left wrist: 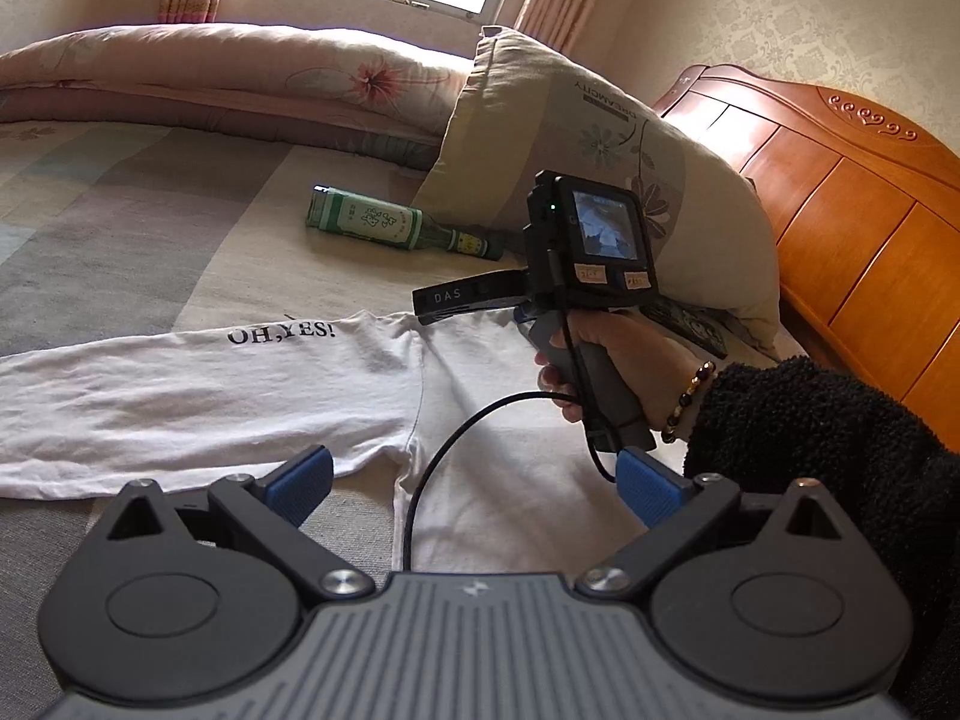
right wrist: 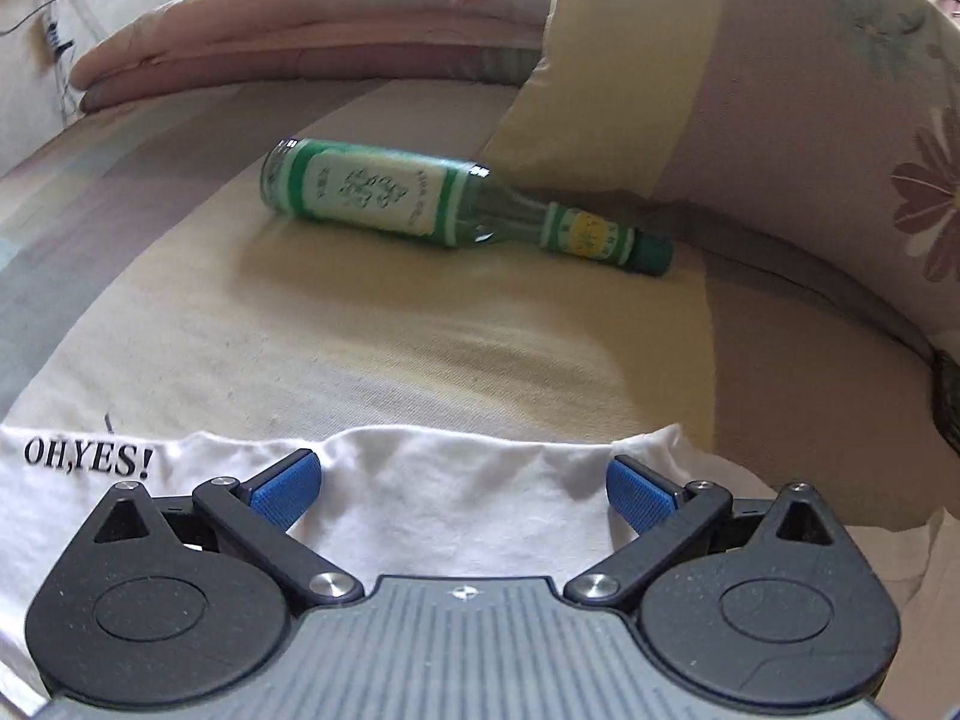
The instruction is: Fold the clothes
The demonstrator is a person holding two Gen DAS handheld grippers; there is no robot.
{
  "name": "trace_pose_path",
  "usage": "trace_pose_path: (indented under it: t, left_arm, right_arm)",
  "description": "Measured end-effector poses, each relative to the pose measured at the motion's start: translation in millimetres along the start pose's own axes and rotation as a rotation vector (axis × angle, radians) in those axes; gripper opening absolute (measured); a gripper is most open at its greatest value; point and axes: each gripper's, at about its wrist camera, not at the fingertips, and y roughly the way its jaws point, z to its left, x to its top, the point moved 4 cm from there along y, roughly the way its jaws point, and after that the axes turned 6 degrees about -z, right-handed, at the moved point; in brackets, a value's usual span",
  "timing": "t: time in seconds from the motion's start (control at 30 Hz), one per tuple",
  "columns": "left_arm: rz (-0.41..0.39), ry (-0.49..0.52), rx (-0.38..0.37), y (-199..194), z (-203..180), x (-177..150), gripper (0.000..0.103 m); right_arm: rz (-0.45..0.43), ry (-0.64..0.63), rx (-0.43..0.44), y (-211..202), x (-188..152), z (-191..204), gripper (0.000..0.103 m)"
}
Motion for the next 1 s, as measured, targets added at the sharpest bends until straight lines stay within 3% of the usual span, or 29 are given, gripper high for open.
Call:
trace_pose_path:
  t: [0.13, 0.4, 0.6, 0.67, 0.8, 1.0]
  left_arm:
    - [-0.035, 0.020, -0.030, -6.4, -6.0, 1.9, 0.101]
    - [-0.032, 0.110, -0.066, -3.3, -48.3, -5.7, 0.101]
    - [-0.015, 0.175, -0.086, 2.2, -79.7, -13.0, 0.102]
    - [-0.001, 0.208, -0.090, 4.4, -87.0, -15.9, 0.102]
    - [0.007, 0.217, -0.080, 6.8, -87.7, -18.0, 0.102]
    - [0.007, 0.204, -0.051, 6.8, -79.1, -14.0, 0.102]
  right_arm:
    - [-0.077, 0.005, -0.041, -55.7, -17.7, -29.8, 0.103]
    - [-0.032, 0.060, -0.076, -160.4, -126.2, -104.3, 0.103]
    - [0.016, 0.188, -0.090, -202.5, -195.9, -135.2, 0.103]
    - [0.015, 0.178, -0.094, -216.8, -210.0, -137.3, 0.103]
    - [-0.017, 0.175, -0.109, -239.8, -210.7, -155.6, 0.103]
    - [-0.124, 0.347, -0.296, -235.2, -176.5, -254.1, 0.103]
